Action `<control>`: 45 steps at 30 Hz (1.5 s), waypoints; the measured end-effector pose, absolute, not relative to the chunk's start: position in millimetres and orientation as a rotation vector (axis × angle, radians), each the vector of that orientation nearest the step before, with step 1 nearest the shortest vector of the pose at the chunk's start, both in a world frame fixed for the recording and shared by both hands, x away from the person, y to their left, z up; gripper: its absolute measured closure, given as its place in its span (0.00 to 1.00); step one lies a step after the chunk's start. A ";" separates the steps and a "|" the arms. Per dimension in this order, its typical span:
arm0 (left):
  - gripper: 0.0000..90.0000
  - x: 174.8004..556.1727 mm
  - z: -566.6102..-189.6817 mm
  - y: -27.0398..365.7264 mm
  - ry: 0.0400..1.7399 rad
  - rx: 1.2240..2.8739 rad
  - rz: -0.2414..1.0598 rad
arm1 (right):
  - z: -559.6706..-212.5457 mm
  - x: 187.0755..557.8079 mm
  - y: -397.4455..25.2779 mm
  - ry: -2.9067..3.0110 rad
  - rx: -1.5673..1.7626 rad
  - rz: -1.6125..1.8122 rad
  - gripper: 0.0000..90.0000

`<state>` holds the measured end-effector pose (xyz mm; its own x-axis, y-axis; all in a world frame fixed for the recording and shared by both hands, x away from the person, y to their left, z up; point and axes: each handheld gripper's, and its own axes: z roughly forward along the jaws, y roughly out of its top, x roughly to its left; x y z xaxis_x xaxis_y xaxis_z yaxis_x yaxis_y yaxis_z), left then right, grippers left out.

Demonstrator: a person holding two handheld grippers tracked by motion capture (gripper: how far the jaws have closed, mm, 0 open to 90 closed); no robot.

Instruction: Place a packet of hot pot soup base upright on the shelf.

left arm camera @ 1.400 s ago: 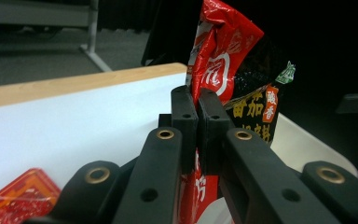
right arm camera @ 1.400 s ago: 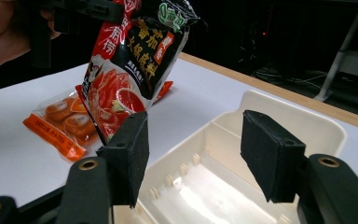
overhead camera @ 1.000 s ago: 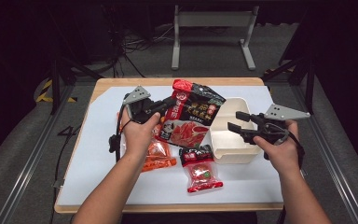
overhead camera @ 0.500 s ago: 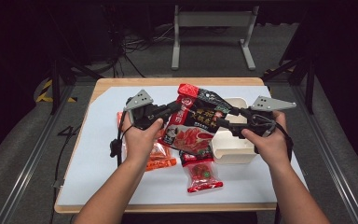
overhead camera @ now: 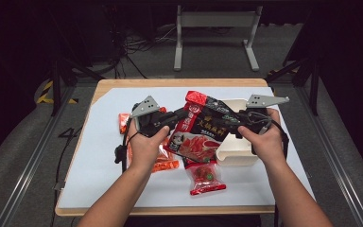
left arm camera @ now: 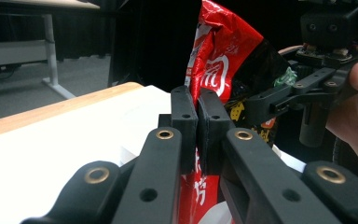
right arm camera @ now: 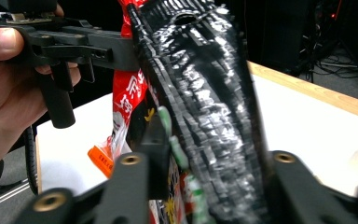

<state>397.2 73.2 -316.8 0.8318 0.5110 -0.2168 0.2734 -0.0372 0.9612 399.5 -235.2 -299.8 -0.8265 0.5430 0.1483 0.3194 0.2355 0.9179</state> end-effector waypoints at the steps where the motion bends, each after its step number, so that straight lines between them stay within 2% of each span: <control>1: 0.97 397.2 -316.8 73.2 0.627 1.631 0.213 | -299.8 399.5 -235.2 2.303 0.817 1.633 0.78; 6: 0.96 396.7 -316.5 74.7 0.627 1.630 0.221 | -294.7 398.4 -234.9 2.342 0.784 1.643 0.87; 15: 0.93 394.2 -314.3 77.3 0.596 1.677 0.240 | -282.3 398.3 -235.0 2.338 0.764 1.646 0.90; 21: 0.80 392.2 -314.1 85.5 0.614 1.667 0.247 | -271.5 400.0 -235.3 2.323 0.737 1.617 0.91; 27: 0.62 387.8 -316.4 97.0 0.630 1.703 0.315 | -259.1 405.4 -239.8 2.297 0.706 1.606 0.91; 34: 0.54 385.8 -322.1 112.1 0.672 1.717 0.339 | -247.0 415.5 -246.5 2.273 0.680 1.561 0.91; 45: 0.49 383.8 -329.3 140.3 0.732 1.719 0.396 | -235.8 434.9 -261.1 2.214 0.659 1.502 0.91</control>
<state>383.8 140.3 -329.3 0.7471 0.6551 -0.1129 0.2641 -0.1366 0.9548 434.9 -261.1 -235.8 -0.8161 0.5756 -0.0517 0.1649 0.3176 0.9338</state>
